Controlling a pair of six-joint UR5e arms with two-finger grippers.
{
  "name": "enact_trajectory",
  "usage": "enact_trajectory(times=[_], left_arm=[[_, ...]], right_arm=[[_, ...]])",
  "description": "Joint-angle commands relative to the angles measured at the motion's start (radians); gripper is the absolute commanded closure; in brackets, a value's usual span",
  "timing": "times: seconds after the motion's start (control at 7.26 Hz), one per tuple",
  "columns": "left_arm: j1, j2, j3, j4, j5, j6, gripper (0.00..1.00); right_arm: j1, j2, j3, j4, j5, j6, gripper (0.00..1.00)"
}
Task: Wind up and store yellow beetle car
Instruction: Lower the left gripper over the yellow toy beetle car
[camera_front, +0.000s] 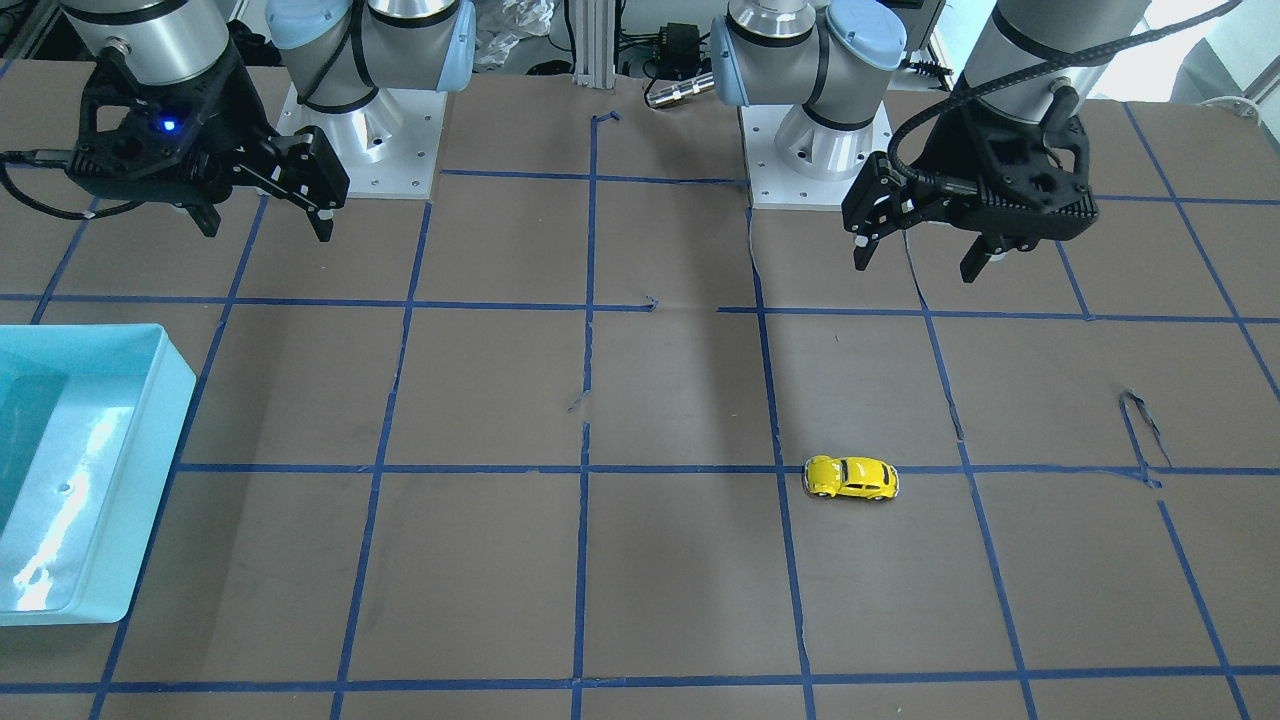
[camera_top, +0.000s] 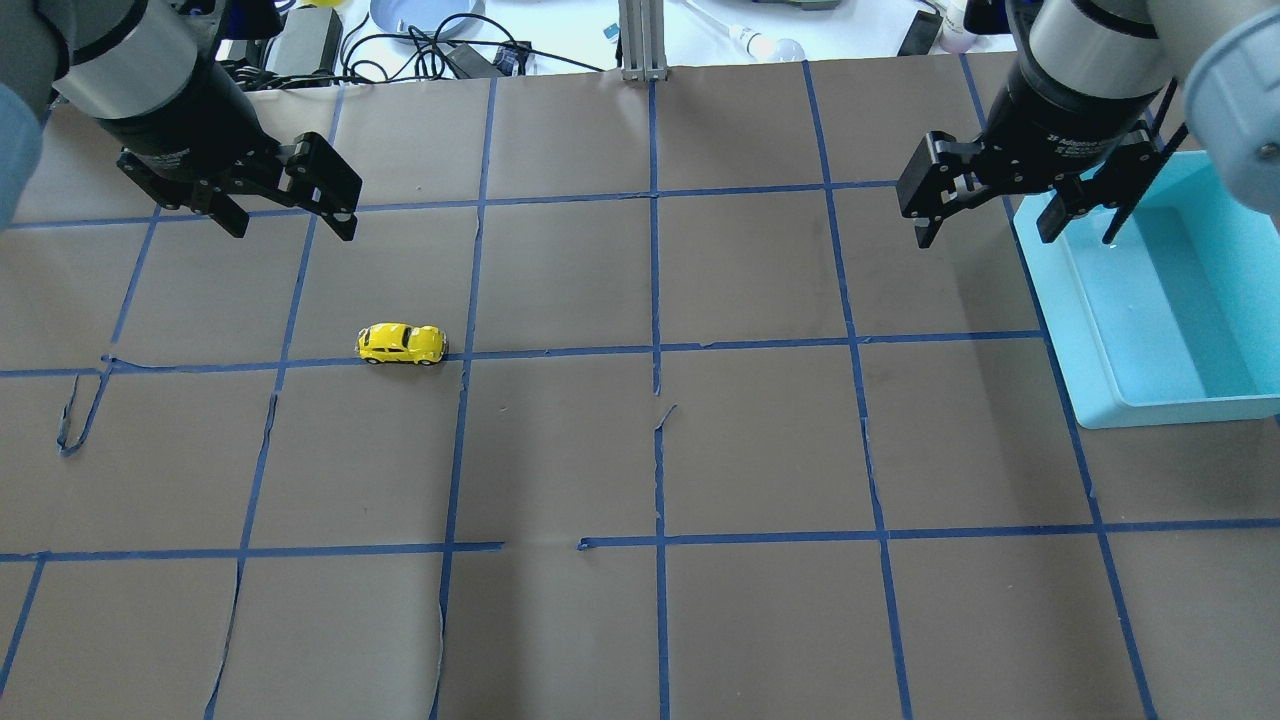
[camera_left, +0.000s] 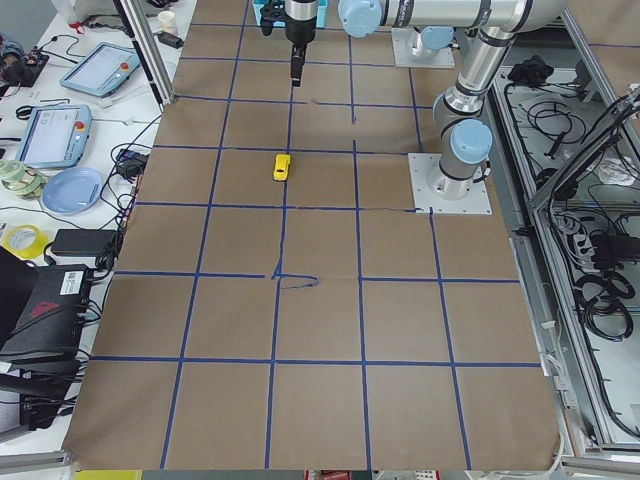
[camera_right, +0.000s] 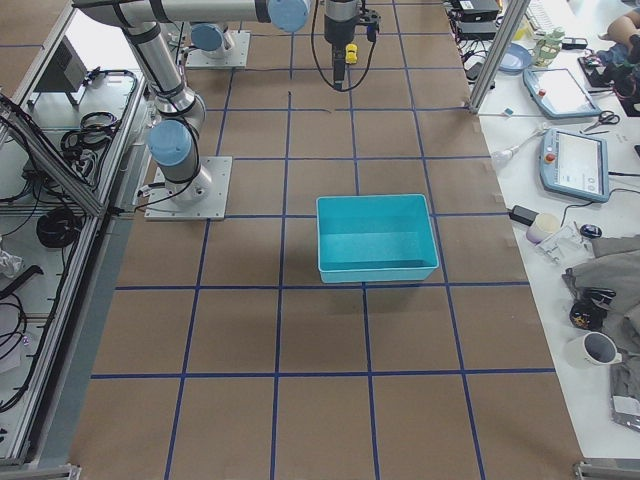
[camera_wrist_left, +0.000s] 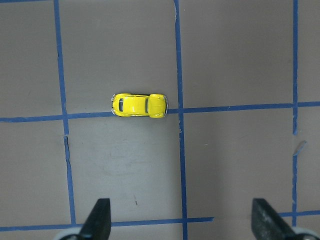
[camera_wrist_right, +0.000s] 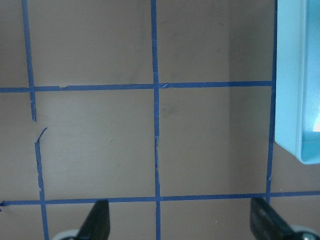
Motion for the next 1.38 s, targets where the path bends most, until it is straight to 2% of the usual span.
enact_trajectory(times=[0.0,0.28,0.41,0.55,0.69,0.96,1.24], left_arm=[[0.003,-0.065,-0.005,0.071,-0.01,0.283,0.0],[0.007,-0.144,-0.069,0.079,0.008,0.771,0.0],[0.033,-0.173,-0.117,0.153,0.065,1.039,0.0],[0.05,-0.203,-0.172,0.259,0.071,1.2,0.0],[0.05,-0.24,-0.224,0.378,0.071,1.292,0.0],[0.05,-0.289,-0.299,0.512,0.07,1.418,0.0],[0.052,-0.349,-0.303,0.6,0.067,1.451,0.02]], right_arm=[[0.0,-0.002,0.0,0.0,0.0,0.0,0.0],[-0.001,-0.002,0.0,0.0,0.001,0.0,0.0],[-0.001,-0.002,0.0,0.0,0.001,0.0,0.0],[0.0,-0.002,0.0,0.0,0.001,0.0,0.0],[0.0,-0.002,0.0,0.0,0.001,0.0,0.0],[0.0,-0.002,0.0,0.0,0.001,-0.002,0.0],[-0.001,-0.001,0.0,0.0,0.001,-0.002,0.0]])
